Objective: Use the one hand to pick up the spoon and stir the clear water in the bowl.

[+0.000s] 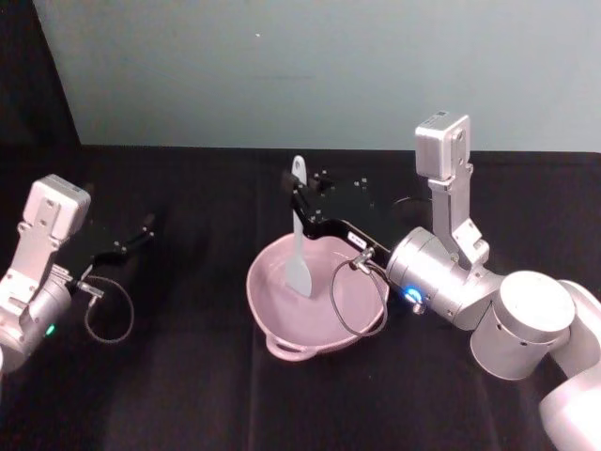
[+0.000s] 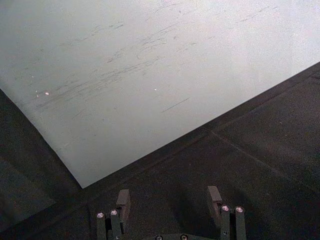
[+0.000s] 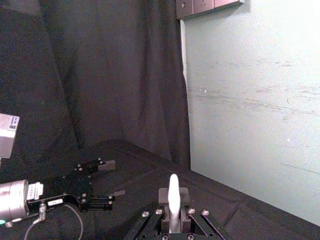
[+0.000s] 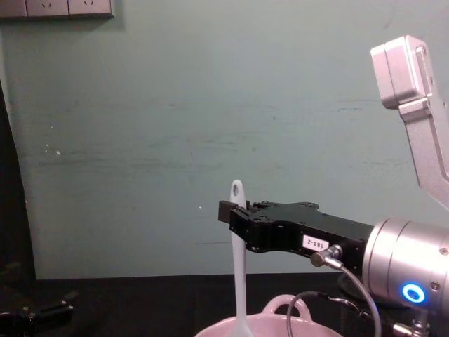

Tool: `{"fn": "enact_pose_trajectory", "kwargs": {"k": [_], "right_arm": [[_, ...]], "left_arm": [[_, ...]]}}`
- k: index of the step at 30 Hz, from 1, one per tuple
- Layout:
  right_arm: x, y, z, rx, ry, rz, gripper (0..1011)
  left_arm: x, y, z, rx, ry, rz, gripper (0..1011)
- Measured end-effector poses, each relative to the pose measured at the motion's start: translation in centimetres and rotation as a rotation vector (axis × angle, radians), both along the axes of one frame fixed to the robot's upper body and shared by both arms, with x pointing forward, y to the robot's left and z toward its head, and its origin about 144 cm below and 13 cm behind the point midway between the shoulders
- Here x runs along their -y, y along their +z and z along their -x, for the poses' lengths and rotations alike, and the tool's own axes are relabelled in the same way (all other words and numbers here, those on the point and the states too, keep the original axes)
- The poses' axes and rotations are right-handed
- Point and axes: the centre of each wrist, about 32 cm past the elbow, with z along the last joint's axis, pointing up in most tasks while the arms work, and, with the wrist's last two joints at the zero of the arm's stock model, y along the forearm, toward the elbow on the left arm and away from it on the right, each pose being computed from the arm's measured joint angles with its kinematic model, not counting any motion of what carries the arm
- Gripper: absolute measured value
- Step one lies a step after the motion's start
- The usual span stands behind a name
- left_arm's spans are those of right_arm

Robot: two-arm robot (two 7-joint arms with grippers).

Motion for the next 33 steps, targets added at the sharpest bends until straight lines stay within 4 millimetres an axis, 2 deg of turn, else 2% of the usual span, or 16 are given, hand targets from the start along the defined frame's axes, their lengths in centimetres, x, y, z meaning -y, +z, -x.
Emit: {"fn": "enact_pose_trajectory", "kwargs": {"k": [9, 17, 24, 33], "right_arm": [[-0.8, -0.2, -0.5, -0.007, 0.008, -0.008, 120], [-1.4, -0.4, -2.4, -0.007, -0.009, -0.003, 121], [0.3, -0.2, -3.2, 0.005, -0.072, 0.0, 120], [3.0, 0.3, -1.3, 0.01, -0.124, 0.022, 120]], "left_arm": [[0.0, 0.0, 0.0, 0.0, 0.0, 0.0, 1011], [0.0, 0.0, 0.0, 0.0, 0.0, 0.0, 1011], [0.0, 0.0, 0.0, 0.0, 0.0, 0.0, 1011], [0.0, 0.0, 0.0, 0.0, 0.0, 0.0, 1011]]}}
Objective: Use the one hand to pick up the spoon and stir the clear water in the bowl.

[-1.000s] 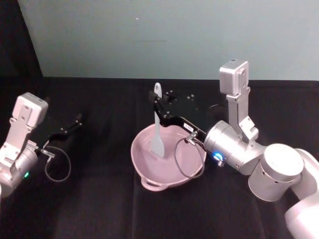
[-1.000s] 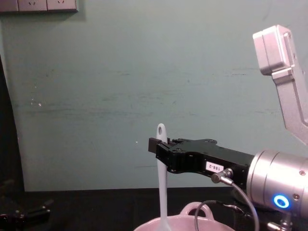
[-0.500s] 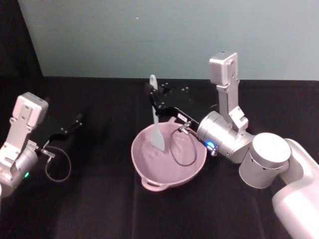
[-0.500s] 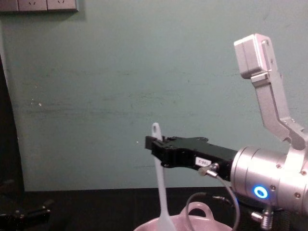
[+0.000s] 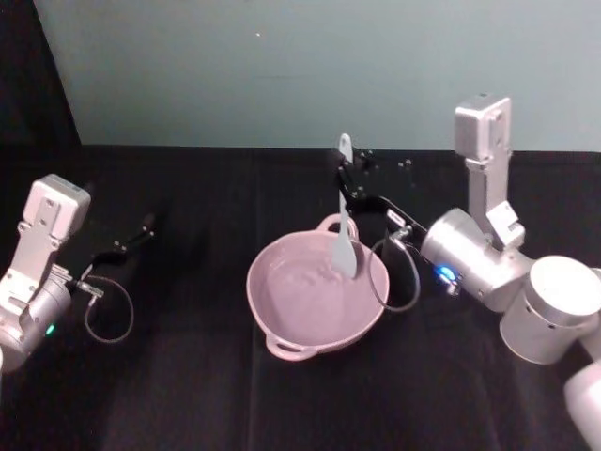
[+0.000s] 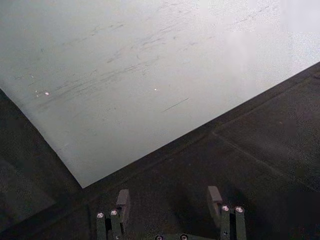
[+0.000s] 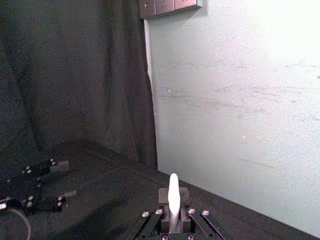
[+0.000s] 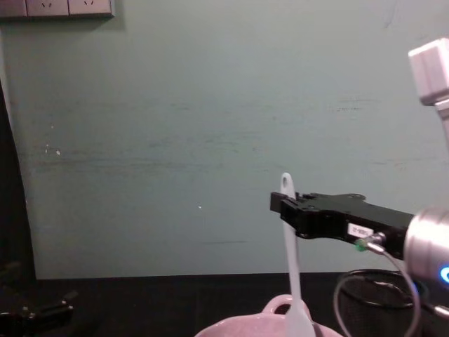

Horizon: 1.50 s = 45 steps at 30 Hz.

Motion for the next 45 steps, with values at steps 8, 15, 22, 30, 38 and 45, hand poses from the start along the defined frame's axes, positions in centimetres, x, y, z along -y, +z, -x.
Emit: {"fn": "enact_pose_trajectory", "kwargs": {"k": [8, 15, 22, 30, 38, 45], "right_arm": [[0.0, 0.5, 1.8, -0.003, 0.046, 0.025, 121], [-1.7, 0.4, 2.6, -0.017, 0.129, 0.006, 120], [-3.8, -0.2, 2.3, -0.035, 0.19, -0.028, 120], [-4.9, -0.8, 1.0, -0.038, 0.194, -0.063, 120], [-4.2, -1.3, -0.6, -0.036, 0.123, -0.079, 120], [-1.7, -0.8, -0.6, -0.009, 0.028, -0.068, 120]], "left_arm": [[0.0, 0.0, 0.0, 0.0, 0.0, 0.0, 1011], [0.0, 0.0, 0.0, 0.0, 0.0, 0.0, 1011], [0.0, 0.0, 0.0, 0.0, 0.0, 0.0, 1011], [0.0, 0.0, 0.0, 0.0, 0.0, 0.0, 1011], [0.0, 0.0, 0.0, 0.0, 0.0, 0.0, 1011], [0.0, 0.0, 0.0, 0.0, 0.0, 0.0, 1011]]}}
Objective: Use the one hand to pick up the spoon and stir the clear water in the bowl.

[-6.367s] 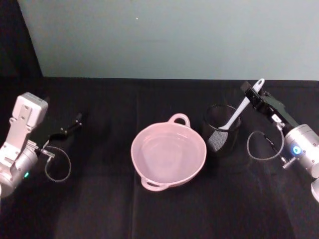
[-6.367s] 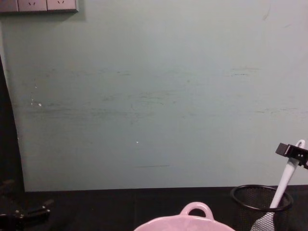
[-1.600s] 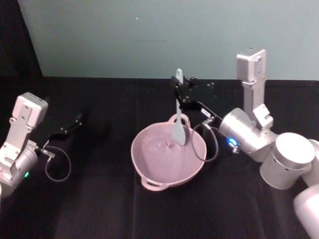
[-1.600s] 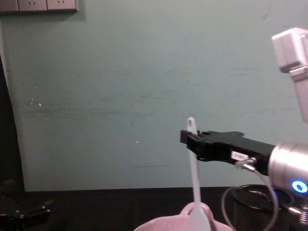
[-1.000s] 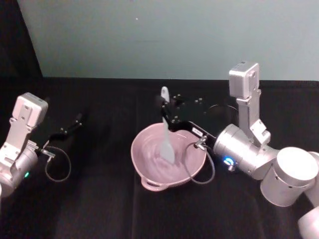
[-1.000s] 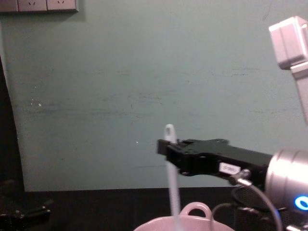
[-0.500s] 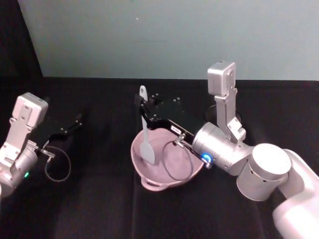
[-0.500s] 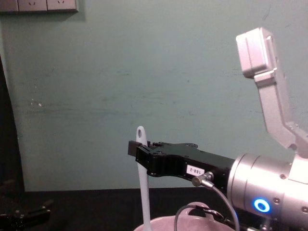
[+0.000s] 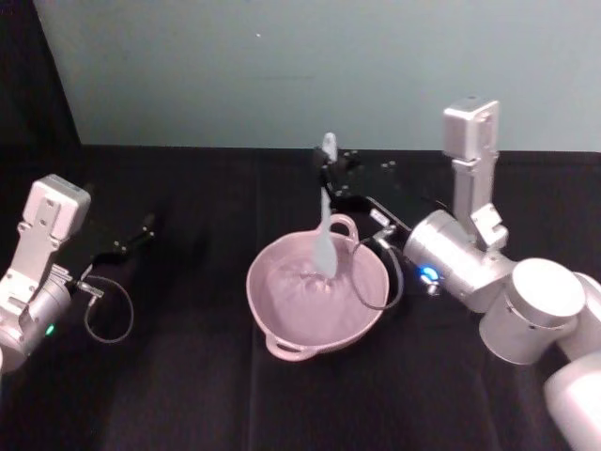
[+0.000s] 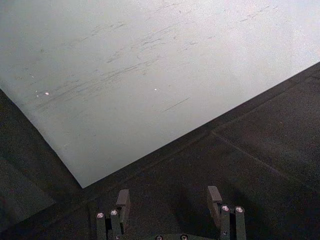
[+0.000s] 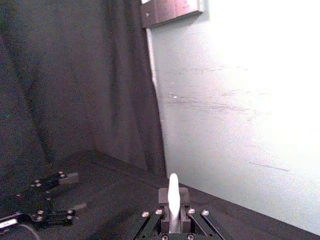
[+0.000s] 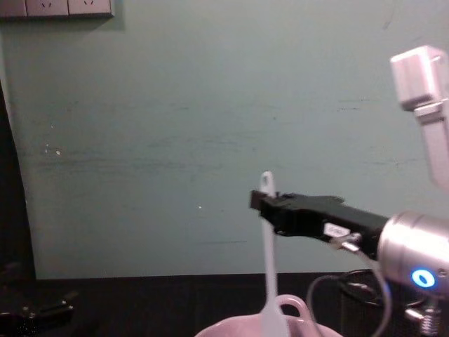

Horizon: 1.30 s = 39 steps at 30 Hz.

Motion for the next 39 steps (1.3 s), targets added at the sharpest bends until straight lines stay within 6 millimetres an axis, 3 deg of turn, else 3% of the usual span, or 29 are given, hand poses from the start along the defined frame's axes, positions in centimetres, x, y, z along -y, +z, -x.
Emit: {"fn": "enact_pose_trajectory", "kwargs": {"k": [8, 14, 25, 33, 39], "right_arm": [[2.2, 0.5, 1.7, 0.003, -0.031, 0.027, 120], [2.2, 0.7, 2.7, -0.005, 0.004, 0.051, 121], [-1.2, 0.7, 3.6, -0.005, 0.133, 0.045, 120], [-3.2, 0.4, 2.4, -0.004, 0.165, 0.022, 120], [-3.6, 0.0, 1.4, -0.005, 0.152, 0.008, 120]], "left_arm": [[0.0, 0.0, 0.0, 0.0, 0.0, 0.0, 1011], [0.0, 0.0, 0.0, 0.0, 0.0, 0.0, 1011], [0.0, 0.0, 0.0, 0.0, 0.0, 0.0, 1011], [0.0, 0.0, 0.0, 0.0, 0.0, 0.0, 1011], [0.0, 0.0, 0.0, 0.0, 0.0, 0.0, 1011]]}}
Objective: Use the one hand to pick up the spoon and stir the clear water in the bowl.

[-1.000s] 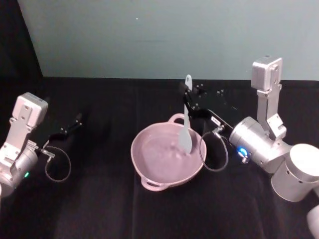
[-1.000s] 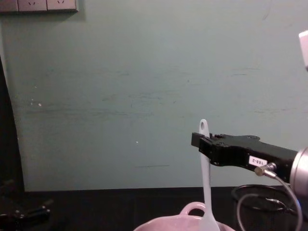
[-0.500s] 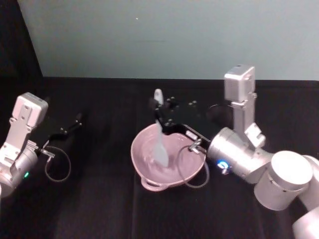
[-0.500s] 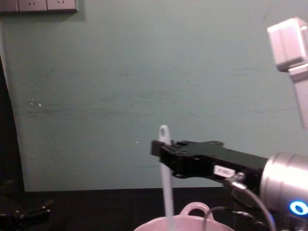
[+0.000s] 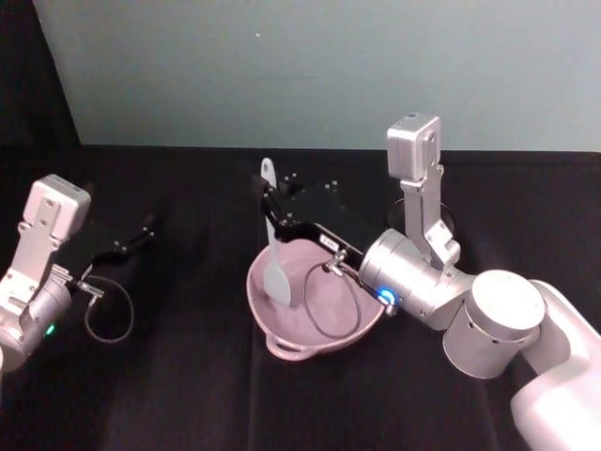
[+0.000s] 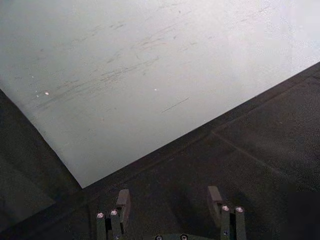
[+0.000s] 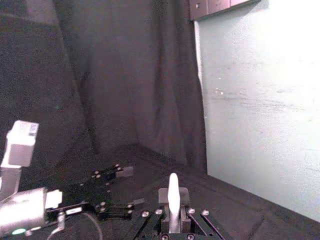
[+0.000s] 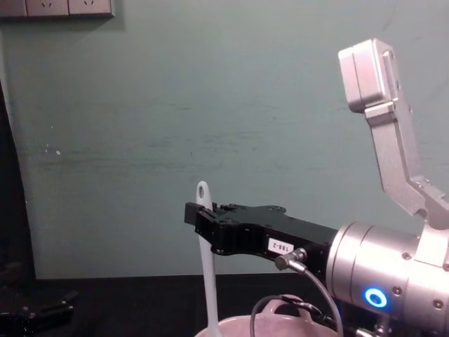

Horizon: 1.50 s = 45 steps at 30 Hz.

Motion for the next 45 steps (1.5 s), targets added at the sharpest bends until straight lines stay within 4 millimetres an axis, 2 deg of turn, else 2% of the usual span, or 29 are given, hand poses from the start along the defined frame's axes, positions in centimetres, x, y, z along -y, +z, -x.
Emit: {"fn": "enact_pose_trajectory", "kwargs": {"k": [4, 10, 16, 24, 33, 45], "right_arm": [[0.4, -0.1, -0.5, 0.003, -0.023, 0.001, 120], [2.3, 0.1, -1.0, 0.016, -0.102, 0.006, 120], [5.1, 0.2, -0.4, 0.025, -0.183, 0.009, 120], [6.5, 0.2, 1.0, 0.022, -0.211, 0.003, 120], [5.4, 0.3, 2.1, 0.017, -0.144, 0.028, 120], [1.3, 0.1, 1.8, 0.013, -0.021, 0.02, 120]], "left_arm": [[0.0, 0.0, 0.0, 0.0, 0.0, 0.0, 1011], [0.0, 0.0, 0.0, 0.0, 0.0, 0.0, 1011], [0.0, 0.0, 0.0, 0.0, 0.0, 0.0, 1011], [0.0, 0.0, 0.0, 0.0, 0.0, 0.0, 1011], [0.0, 0.0, 0.0, 0.0, 0.0, 0.0, 1011], [0.0, 0.0, 0.0, 0.0, 0.0, 0.0, 1011]]}}
